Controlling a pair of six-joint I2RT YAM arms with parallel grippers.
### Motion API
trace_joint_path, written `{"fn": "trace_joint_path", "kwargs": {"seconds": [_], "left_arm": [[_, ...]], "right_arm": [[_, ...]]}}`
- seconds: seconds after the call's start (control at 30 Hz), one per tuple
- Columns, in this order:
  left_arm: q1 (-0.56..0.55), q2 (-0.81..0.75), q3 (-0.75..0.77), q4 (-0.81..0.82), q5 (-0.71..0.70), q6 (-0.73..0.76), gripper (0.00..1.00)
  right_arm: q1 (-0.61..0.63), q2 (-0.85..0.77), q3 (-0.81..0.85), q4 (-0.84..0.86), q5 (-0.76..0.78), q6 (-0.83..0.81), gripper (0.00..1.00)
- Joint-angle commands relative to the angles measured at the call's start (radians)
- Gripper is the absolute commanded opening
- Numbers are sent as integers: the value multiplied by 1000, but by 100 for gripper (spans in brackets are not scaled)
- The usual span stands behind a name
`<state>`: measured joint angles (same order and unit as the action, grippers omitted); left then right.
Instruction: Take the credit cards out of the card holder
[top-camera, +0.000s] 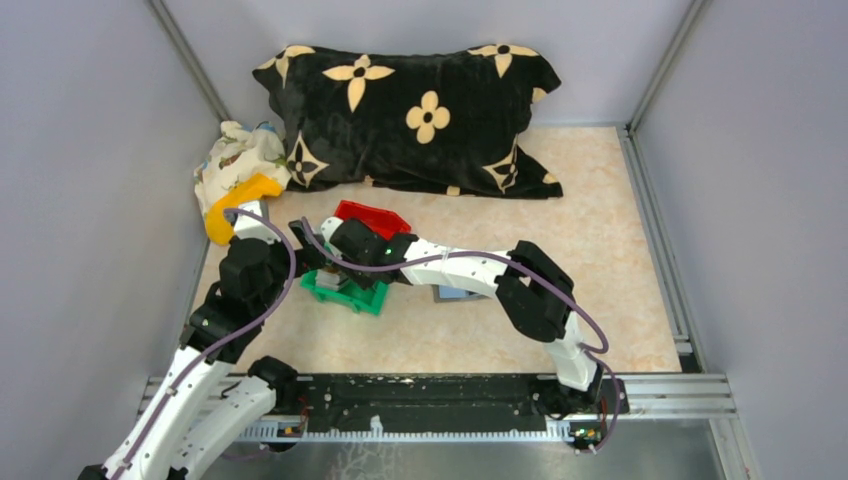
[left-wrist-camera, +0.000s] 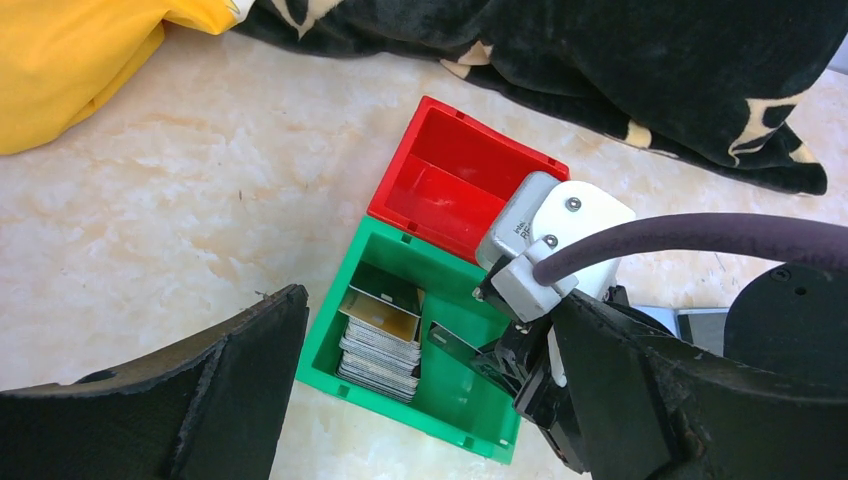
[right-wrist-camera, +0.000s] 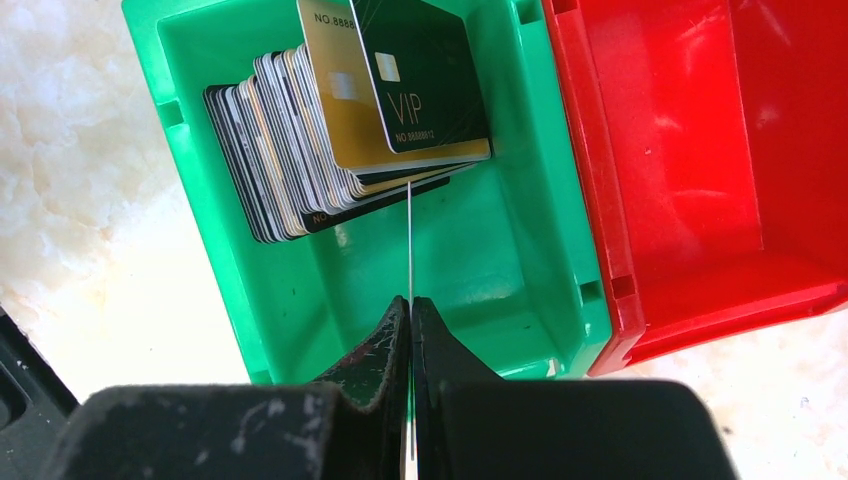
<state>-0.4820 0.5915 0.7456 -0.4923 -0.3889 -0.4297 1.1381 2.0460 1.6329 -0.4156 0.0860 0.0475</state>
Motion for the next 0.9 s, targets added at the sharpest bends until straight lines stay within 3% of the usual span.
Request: {"fn": "trace_joint_path", "kwargs": {"seconds": [0.0, 0.53, 0.7, 0.87], "left_arm": [[-32, 31, 4, 206, 197, -46, 99], [-33, 45, 1, 217, 208, -47, 99], [-32, 37, 1, 210, 202, -46, 99], [-32, 40, -3, 218, 208, -49, 99]], "right_arm": [[233, 15, 69, 55, -191, -224, 0], [253, 27, 81, 45, -226, -201, 0], [253, 16, 17, 89, -239, -164, 26], [253, -45, -82, 134, -215, -134, 28]]}}
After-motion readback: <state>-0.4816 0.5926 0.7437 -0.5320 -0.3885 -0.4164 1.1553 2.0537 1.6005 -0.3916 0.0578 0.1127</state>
